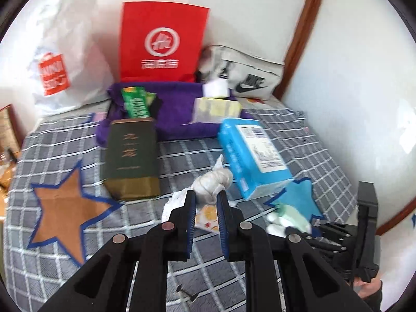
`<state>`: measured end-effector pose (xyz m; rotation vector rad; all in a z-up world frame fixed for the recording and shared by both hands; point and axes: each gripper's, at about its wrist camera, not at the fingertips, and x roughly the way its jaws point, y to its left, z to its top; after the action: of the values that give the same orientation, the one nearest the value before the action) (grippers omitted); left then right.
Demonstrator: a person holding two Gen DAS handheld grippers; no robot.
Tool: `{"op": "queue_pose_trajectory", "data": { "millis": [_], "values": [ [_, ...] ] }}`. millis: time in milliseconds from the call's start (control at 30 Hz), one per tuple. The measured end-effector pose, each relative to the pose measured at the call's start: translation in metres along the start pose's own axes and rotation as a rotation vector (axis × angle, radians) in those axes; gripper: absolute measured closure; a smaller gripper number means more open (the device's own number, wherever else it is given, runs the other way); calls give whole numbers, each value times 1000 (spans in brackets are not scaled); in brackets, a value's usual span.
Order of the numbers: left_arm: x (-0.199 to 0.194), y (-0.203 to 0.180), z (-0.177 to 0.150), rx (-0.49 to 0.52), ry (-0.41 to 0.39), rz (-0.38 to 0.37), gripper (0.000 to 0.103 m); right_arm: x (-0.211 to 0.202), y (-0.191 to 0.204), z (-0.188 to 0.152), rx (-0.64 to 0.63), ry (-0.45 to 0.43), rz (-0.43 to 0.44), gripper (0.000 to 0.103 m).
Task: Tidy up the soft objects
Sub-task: 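Grasp the green-white knit glove with the right tool while the left tool grasps the white glove, then carry both gloves with both tools toward the purple towel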
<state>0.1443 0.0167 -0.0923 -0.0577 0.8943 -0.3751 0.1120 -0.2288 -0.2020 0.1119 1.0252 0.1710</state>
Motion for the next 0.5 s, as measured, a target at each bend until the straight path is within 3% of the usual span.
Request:
{"op": "queue_pose_trajectory", "data": {
  "millis": [300, 500],
  "values": [
    [-11, 41, -55, -146, 58, 144, 87, -3, 0, -5, -36, -4, 24, 84],
    [-18, 58, -75, -215, 71, 152, 87, -9, 5, -12, -41, -13, 47, 85]
  ]
}}
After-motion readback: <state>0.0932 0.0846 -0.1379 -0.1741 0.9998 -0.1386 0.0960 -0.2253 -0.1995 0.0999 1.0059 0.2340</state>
